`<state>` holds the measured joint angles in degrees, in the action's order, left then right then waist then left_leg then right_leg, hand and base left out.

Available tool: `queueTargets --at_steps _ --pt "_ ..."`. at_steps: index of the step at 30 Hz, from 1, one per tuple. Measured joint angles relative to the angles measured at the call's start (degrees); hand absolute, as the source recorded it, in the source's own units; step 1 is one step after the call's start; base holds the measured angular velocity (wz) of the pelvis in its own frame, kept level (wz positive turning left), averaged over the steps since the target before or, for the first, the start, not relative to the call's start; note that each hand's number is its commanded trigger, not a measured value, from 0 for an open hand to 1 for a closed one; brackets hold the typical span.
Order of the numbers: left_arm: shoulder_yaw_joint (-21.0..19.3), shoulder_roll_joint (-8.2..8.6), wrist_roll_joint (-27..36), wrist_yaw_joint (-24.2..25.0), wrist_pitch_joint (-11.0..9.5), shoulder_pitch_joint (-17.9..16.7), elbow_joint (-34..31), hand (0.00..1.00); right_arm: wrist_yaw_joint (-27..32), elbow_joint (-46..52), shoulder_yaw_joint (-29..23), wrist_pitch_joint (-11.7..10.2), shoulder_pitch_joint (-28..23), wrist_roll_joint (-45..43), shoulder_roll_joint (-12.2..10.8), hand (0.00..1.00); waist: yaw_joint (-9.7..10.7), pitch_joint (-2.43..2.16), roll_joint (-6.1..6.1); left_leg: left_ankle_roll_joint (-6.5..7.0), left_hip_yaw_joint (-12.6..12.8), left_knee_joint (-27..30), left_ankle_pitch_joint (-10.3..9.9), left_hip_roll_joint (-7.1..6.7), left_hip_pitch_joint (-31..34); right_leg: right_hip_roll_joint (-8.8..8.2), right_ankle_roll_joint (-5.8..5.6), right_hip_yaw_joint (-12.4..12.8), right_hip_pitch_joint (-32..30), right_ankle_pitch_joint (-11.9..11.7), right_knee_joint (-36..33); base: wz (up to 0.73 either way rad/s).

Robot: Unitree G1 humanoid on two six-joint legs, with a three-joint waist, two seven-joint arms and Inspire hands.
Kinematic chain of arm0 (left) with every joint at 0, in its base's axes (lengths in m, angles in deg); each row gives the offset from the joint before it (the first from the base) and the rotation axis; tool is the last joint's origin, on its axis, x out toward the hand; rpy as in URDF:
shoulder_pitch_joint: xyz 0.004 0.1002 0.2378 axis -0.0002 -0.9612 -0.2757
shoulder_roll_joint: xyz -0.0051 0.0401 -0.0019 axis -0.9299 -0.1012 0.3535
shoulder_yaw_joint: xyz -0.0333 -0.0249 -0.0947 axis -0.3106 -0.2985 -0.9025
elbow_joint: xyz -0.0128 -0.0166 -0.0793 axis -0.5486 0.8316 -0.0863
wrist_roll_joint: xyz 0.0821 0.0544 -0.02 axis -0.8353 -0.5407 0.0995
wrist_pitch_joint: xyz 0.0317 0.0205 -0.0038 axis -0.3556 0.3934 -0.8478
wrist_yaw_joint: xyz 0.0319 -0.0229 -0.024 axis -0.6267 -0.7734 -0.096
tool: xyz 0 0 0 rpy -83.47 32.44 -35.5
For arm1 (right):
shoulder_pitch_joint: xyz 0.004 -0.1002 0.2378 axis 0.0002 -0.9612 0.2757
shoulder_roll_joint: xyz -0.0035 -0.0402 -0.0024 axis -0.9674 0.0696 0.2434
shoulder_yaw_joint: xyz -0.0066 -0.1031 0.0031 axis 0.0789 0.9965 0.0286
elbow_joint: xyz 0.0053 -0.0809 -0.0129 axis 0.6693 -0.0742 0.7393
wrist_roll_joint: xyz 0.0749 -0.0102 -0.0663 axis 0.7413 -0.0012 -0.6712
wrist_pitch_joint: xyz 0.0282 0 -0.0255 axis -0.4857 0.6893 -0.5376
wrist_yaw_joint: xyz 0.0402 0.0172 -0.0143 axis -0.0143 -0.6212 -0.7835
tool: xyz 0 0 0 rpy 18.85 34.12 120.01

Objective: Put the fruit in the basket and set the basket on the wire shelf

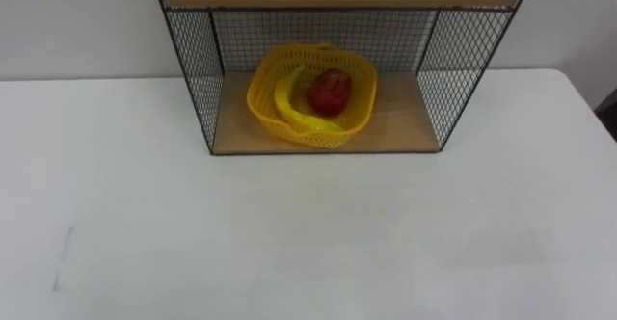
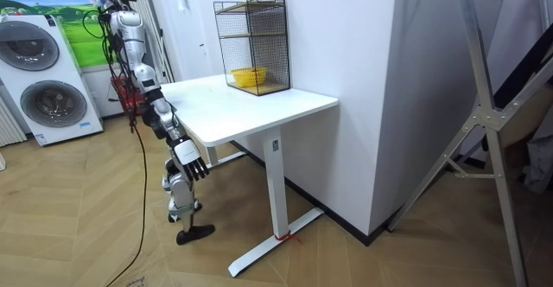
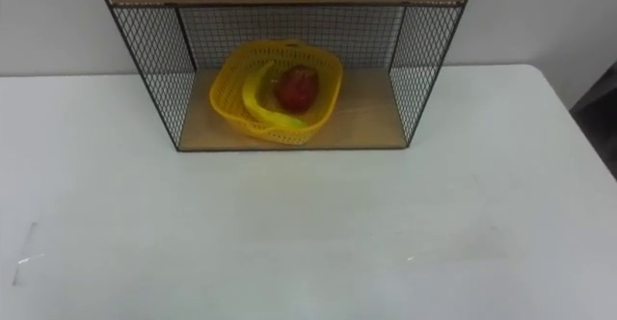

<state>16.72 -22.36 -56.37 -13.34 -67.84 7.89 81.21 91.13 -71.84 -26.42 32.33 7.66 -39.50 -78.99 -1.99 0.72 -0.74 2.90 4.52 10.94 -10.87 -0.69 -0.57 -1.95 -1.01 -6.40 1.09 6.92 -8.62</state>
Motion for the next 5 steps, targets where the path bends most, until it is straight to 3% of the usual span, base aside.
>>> queueTargets --at_steps 5 --pt "-0.07 -0.05 0.24 1.16 0.47 0.05 0.44 0.0 -1.28 -0.07 -0.27 0.04 -0.11 0.71 -0.01 0.0 -0.03 -0.14 -0.16 -0.01 0.01 0.02 0.02 -0.05 -0.22 0.04 0.0 0.03 0.48 -0.02 0.03 0.0"
